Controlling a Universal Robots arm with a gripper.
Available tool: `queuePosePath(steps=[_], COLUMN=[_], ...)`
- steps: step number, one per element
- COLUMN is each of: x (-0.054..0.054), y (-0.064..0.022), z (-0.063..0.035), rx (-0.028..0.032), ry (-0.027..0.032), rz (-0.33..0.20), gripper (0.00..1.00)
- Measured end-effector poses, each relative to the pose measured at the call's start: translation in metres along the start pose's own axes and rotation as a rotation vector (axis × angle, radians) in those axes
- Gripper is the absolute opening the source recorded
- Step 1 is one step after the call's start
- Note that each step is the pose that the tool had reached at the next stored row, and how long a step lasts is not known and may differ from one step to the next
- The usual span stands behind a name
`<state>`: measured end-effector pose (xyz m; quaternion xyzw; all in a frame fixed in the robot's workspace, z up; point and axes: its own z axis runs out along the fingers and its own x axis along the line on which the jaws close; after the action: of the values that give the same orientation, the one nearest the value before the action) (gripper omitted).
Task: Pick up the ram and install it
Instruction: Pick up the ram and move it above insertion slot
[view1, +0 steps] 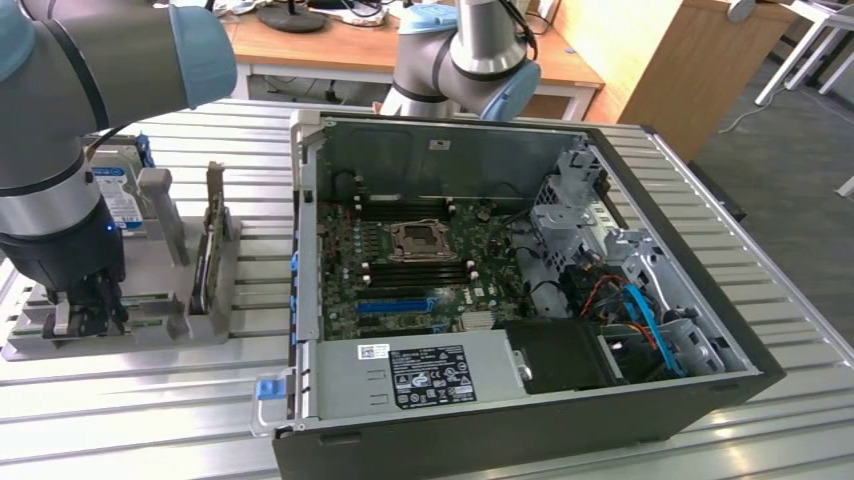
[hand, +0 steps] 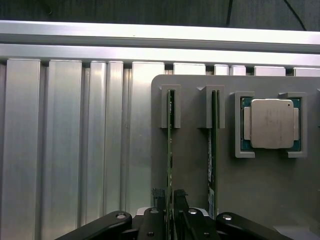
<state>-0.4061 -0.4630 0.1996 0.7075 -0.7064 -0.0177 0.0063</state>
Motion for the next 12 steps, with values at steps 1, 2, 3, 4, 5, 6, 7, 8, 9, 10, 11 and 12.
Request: queuePosePath(steps=[1, 2, 3, 4, 5, 6, 7, 8, 9, 10, 11, 12], x=[0.0000, 0.0000, 0.0000, 0.0000, 0.0000, -0.0001, 0.0000, 0.0000, 0.0000, 0.0000, 0.0003, 0.0004], y=[0.0000, 0.0000, 0.0000, 0.0000, 0.0000, 0.0000, 0.0000, 0.0000, 0.0000, 0.0000, 0.0002, 0.0002], z=[0.0000, 0.0000, 0.0000, -0.0003, -0.0008, -0.0010, -0.0011, -0.0011, -0.0011, -0.0011, -0.0012, -0.0013], rx=[0.0000, 0.0001, 0.0000, 0.0002, 0.0002, 0.0002, 0.0001, 0.0000, 0.0000, 0.0000, -0.0001, -0.0002], ry=[0.0000, 0.0000, 0.0000, -0.0001, -0.0001, -0.0002, -0.0001, 0.0000, 0.0000, 0.0000, -0.0001, -0.0001], rz=[0.000, 0.000, 0.000, 0.000, 0.000, 0.000, 0.000, 0.000, 0.000, 0.000, 0.000, 0.000], gripper=[0.22, 0.22, 0.22, 0.22, 0.22, 0.22, 0.22, 0.22, 0.22, 0.22, 0.22, 0.22])
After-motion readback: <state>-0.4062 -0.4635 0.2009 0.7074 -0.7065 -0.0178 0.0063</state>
